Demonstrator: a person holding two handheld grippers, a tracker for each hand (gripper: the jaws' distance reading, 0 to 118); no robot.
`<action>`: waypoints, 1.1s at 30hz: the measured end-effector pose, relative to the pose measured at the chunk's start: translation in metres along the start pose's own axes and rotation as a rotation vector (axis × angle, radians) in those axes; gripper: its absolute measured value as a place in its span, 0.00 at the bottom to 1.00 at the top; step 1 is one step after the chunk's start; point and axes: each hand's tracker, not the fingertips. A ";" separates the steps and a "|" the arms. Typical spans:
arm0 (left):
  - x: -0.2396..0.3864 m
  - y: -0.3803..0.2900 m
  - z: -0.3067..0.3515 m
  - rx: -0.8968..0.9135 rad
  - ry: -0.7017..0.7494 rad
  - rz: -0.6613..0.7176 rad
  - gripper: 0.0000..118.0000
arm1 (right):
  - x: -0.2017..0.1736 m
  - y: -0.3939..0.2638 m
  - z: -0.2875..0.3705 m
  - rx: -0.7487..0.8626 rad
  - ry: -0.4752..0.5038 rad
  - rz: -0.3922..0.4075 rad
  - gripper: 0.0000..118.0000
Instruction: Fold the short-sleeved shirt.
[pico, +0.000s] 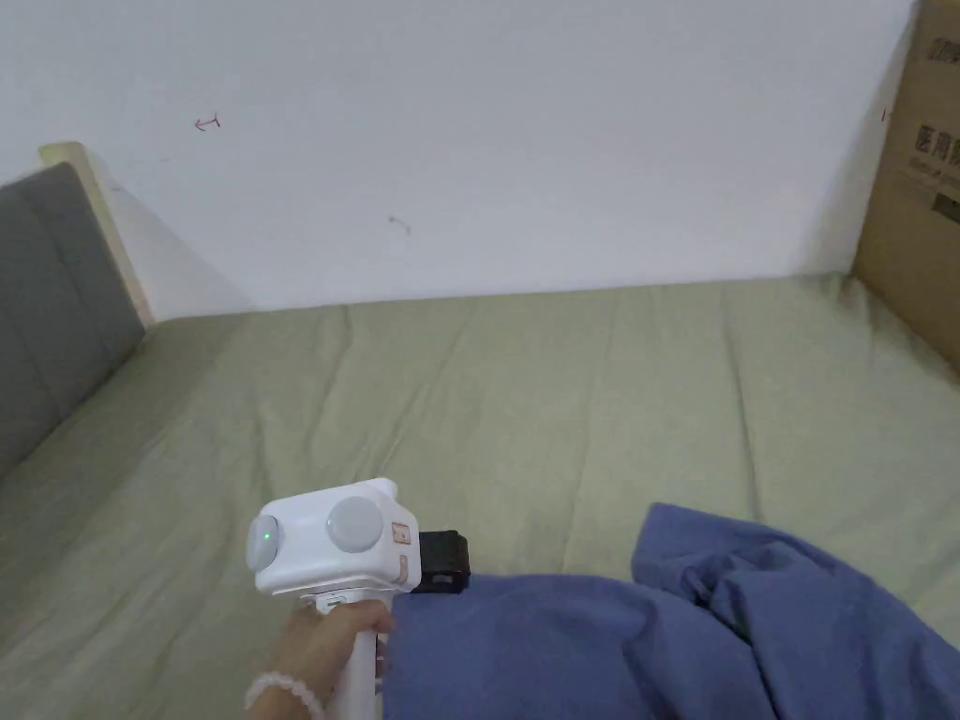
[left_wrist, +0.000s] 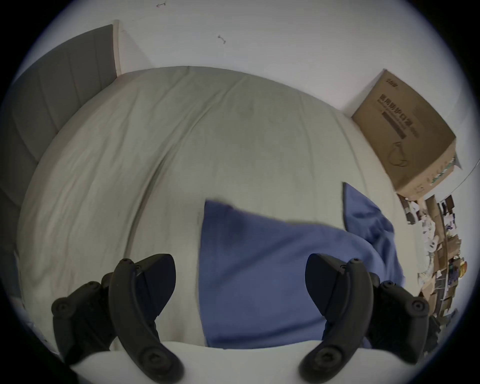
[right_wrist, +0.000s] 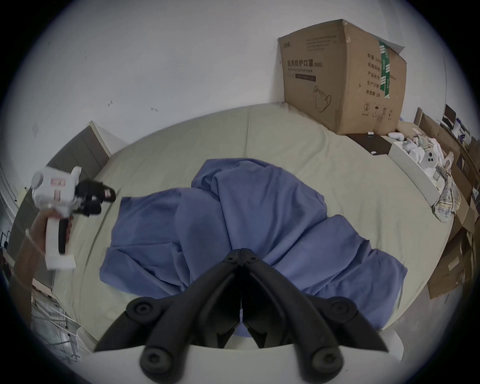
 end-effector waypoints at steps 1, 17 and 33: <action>0.005 0.005 -0.010 -0.017 0.005 -0.021 0.90 | 0.001 0.000 -0.005 -0.009 0.000 -0.011 0.00; -0.011 -0.009 -0.025 0.075 0.037 0.033 0.03 | 0.038 0.022 -0.045 -0.073 0.171 -0.158 0.00; -0.019 -0.021 0.062 0.246 0.008 -0.125 0.03 | 0.106 0.162 -0.274 -0.469 -0.009 0.117 0.84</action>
